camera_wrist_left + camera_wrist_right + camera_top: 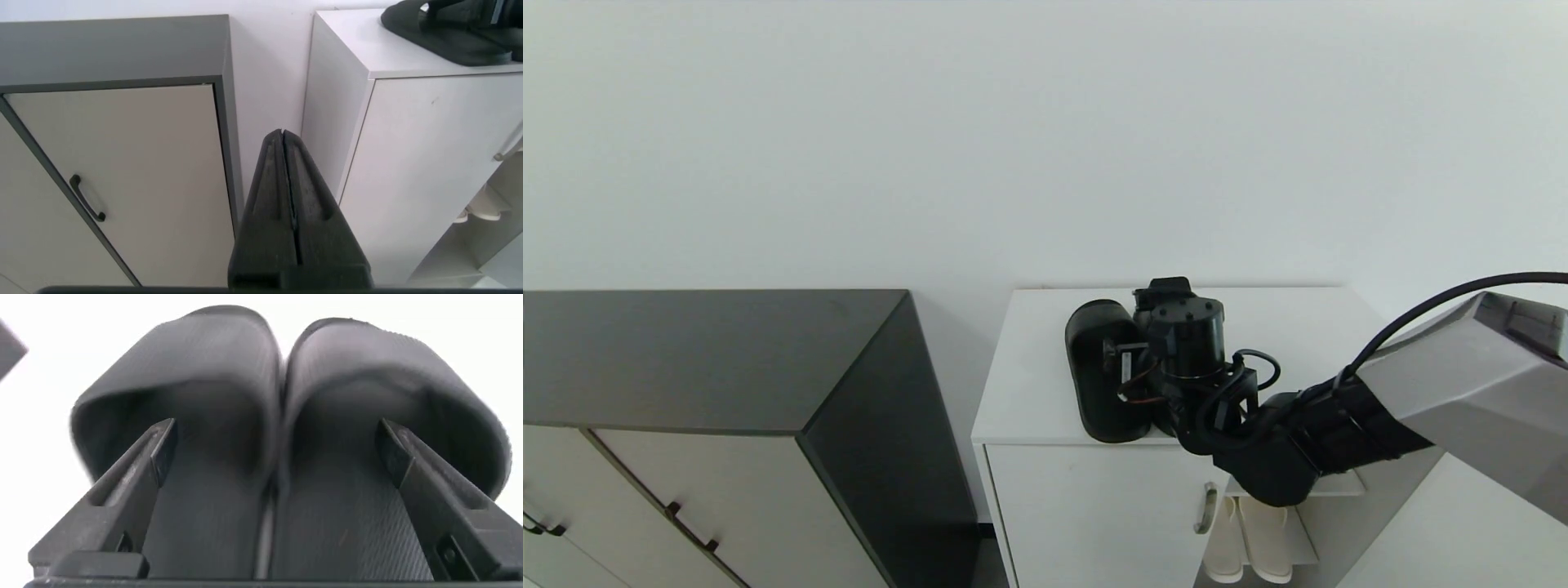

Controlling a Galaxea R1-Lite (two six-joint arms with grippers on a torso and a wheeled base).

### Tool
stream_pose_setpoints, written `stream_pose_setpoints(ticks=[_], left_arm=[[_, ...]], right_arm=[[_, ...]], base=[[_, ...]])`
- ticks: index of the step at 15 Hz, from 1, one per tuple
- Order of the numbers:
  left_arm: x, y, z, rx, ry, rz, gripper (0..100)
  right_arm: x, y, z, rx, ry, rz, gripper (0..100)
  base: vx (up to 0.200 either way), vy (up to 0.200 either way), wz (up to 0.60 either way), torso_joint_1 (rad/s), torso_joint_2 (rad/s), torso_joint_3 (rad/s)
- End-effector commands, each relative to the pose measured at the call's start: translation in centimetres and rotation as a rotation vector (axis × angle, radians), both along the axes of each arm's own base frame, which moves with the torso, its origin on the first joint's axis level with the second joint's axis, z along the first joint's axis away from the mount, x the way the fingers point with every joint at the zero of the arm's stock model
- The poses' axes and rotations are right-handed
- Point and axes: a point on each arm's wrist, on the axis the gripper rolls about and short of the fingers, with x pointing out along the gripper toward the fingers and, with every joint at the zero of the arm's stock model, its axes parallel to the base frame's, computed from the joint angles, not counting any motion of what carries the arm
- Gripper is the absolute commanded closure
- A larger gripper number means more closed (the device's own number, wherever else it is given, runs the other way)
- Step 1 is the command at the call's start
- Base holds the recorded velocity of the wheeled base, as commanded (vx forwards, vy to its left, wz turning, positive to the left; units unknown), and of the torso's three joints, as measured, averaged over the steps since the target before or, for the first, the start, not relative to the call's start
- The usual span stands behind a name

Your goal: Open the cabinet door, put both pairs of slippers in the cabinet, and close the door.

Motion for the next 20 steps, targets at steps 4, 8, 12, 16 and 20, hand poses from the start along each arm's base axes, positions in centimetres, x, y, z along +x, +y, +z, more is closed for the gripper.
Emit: stream_pose_setpoints(ticks=[4, 8, 12, 16, 20], left_arm=[[0.0, 0.0, 0.0, -0.002, 0.0, 0.0, 100], [0.0, 0.0, 0.0, -0.002, 0.0, 0.0, 100], [0.0, 0.0, 0.0, -0.002, 0.0, 0.0, 100], [0.0, 0.0, 0.0, -0.002, 0.0, 0.0, 100], [0.0, 0.0, 0.0, 0.0, -0.001, 0.0, 100]], right_arm=[[1.4, 0.6, -0.6, -0.01, -0.013, -0.008, 0], [1.5, 0.6, -0.8, -0.015, -0.009, -0.01, 100], [1.0, 0.3, 0.4, 0.001, -0.026, -0.008, 100], [-2.7, -1.2, 3.5, 0.003, -0.039, 0.034, 100], [-8.8, -3.6, 4.1, -0.02, 0.015, 0.2, 100]], base=[[0.0, 0.0, 0.0, 0.0, 0.0, 0.0], [0.0, 0.0, 0.0, 0.0, 0.0, 0.0], [0.0, 0.0, 0.0, 0.0, 0.0, 0.0], [0.0, 0.0, 0.0, 0.0, 0.0, 0.0], [0.0, 0.0, 0.0, 0.0, 0.0, 0.0]])
